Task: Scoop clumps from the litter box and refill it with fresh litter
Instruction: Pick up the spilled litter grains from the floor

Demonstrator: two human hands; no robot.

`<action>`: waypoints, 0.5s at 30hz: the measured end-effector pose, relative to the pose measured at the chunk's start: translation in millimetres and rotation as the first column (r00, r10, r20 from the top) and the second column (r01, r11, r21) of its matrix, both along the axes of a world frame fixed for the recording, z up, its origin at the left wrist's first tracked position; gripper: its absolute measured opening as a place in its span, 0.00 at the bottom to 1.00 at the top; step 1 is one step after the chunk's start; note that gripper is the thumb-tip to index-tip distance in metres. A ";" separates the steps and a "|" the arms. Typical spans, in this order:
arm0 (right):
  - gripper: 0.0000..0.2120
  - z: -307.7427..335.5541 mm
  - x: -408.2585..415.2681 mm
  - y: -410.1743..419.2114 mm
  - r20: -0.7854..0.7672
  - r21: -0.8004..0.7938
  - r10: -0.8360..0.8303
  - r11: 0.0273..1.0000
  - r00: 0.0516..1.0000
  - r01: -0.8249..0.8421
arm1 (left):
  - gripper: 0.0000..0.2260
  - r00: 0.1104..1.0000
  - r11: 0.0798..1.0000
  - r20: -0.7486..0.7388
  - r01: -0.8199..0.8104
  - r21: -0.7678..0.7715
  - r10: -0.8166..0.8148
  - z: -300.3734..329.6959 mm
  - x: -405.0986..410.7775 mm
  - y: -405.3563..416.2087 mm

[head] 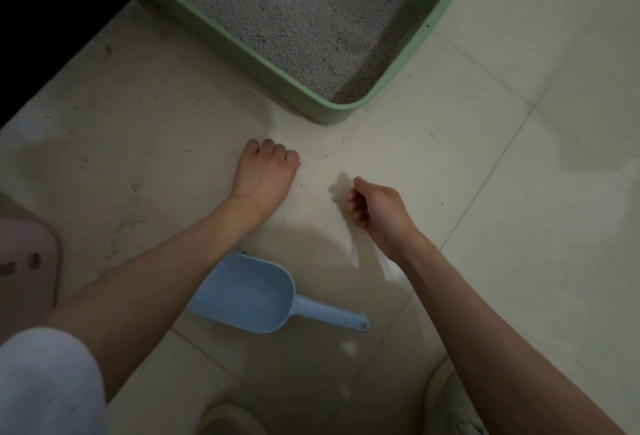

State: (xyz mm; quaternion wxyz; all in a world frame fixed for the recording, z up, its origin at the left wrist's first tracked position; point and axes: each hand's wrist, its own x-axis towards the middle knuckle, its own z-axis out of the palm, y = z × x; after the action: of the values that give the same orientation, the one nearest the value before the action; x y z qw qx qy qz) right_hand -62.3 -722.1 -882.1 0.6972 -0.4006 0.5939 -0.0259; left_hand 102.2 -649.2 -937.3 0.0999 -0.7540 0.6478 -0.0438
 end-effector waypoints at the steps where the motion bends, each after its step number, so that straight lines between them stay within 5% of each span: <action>1: 0.17 1.9 0.6 0.3 0.054 0.078 -0.066 0.995 0.996 0.062 | 0.04 1.000 1.000 -0.004 -0.021 0.021 0.021 2.3 -2.3 -1.6; 6: 0.17 9.1 -2.7 0.5 0.187 0.434 -0.464 0.830 0.866 0.351 | 0.08 0.987 0.988 -0.042 -0.151 0.043 0.153 7.6 -9.7 -2.9; 11: 0.16 11.7 -10.5 7.5 0.232 0.544 -0.584 0.741 0.778 0.394 | 0.05 0.936 0.961 -0.225 -0.246 0.129 0.270 9.3 -8.7 -7.2; 14: 0.17 15.1 -7.8 10.4 0.278 0.606 -0.652 0.689 0.705 0.398 | 0.10 0.824 0.926 -0.426 -0.359 0.119 0.374 16.9 -2.4 -5.2; 15: 0.18 16.4 -5.2 10.7 0.302 0.630 -0.684 0.666 0.664 0.400 | 0.12 0.713 0.894 -0.574 -0.440 0.083 0.404 23.2 0.4 -3.5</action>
State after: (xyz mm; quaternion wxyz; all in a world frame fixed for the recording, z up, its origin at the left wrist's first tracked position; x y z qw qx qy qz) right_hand -67.5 -711.5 -865.7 0.8658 0.0269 0.4628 -0.1886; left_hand 102.5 -652.6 -914.2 -0.1162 -0.8612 0.4562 0.1915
